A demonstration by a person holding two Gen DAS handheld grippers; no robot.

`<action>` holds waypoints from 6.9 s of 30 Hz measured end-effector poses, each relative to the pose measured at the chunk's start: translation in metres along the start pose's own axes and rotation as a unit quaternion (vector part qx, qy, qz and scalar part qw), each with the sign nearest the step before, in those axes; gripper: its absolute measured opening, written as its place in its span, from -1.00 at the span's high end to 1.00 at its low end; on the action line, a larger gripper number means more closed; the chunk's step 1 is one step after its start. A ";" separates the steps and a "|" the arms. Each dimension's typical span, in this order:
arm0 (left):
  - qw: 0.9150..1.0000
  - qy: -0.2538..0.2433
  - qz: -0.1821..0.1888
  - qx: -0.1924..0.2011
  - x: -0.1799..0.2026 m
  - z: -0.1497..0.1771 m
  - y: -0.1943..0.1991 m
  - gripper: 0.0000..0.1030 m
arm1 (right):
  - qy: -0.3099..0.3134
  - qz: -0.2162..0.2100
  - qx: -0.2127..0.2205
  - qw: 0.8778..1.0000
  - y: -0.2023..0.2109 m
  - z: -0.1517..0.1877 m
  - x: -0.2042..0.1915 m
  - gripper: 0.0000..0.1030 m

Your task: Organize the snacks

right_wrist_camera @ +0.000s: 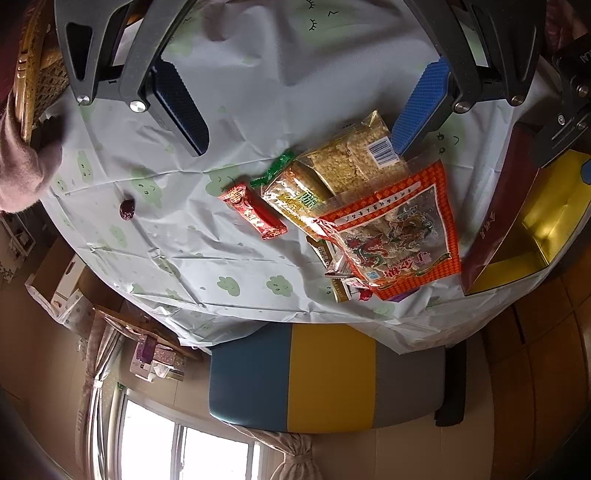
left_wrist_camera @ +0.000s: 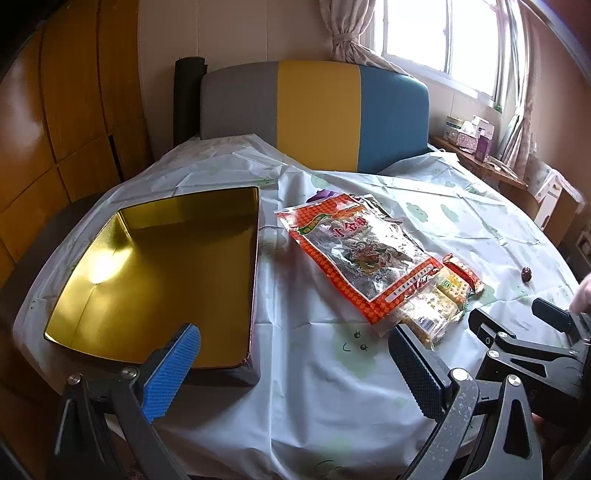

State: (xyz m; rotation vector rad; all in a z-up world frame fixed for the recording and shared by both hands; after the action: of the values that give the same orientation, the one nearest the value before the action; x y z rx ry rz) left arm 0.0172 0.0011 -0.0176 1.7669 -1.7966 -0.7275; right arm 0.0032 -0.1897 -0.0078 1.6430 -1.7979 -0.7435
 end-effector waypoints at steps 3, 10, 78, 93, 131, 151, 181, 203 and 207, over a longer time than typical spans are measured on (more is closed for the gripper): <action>1.000 -0.001 0.001 -0.001 0.000 0.000 0.000 -0.99 | 0.001 -0.001 -0.001 1.000 -0.001 0.000 0.000 -0.96; 1.000 -0.002 0.004 -0.004 0.001 -0.001 -0.002 -0.99 | 0.006 -0.002 0.008 1.000 0.000 -0.009 0.002 -0.96; 0.985 0.058 0.122 -0.109 0.031 -0.054 -0.099 -0.09 | 0.060 -0.050 -0.089 0.993 -0.101 -0.094 0.081 -0.95; 0.981 0.099 0.111 -0.124 0.016 -0.057 -0.154 -0.15 | 0.064 -0.061 -0.089 0.992 -0.100 -0.097 0.079 -0.95; 0.987 0.062 0.149 -0.007 0.023 -0.112 -0.097 1.00 | 0.109 -0.064 -0.120 0.985 -0.113 -0.087 0.064 -0.11; 0.985 0.080 0.105 0.111 -0.084 -0.167 0.004 1.00 | 0.045 -0.030 -0.142 0.988 -0.123 -0.089 0.092 0.26; 0.995 0.076 0.065 0.001 -0.061 -0.098 -0.091 0.86 | 0.022 -0.083 -0.174 0.981 -0.135 -0.092 0.089 0.25; 0.987 -0.027 0.137 -0.079 0.033 -0.005 -0.076 0.75 | 0.109 -0.066 -0.206 0.970 -0.151 -0.066 0.053 0.42; 0.987 -0.045 0.128 -0.087 0.039 0.010 -0.078 0.75 | 0.114 -0.064 -0.206 0.970 -0.150 -0.063 0.049 0.45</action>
State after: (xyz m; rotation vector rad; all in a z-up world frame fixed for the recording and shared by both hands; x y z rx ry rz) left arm 0.0660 -0.0379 -0.0792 1.3800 -1.9100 -0.8404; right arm 0.1469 -0.2524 -0.0737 1.5011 -1.2840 -0.8775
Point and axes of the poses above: each gripper's, at about its wrist camera, not at the fingertips, and y roughly against the way its jaws point, x to its right, z to its underside, the point moved 2 cm from there along -y, roughly the way its jaws point, and after that the axes turned 2 degrees about -y, right-handed, at the moved point
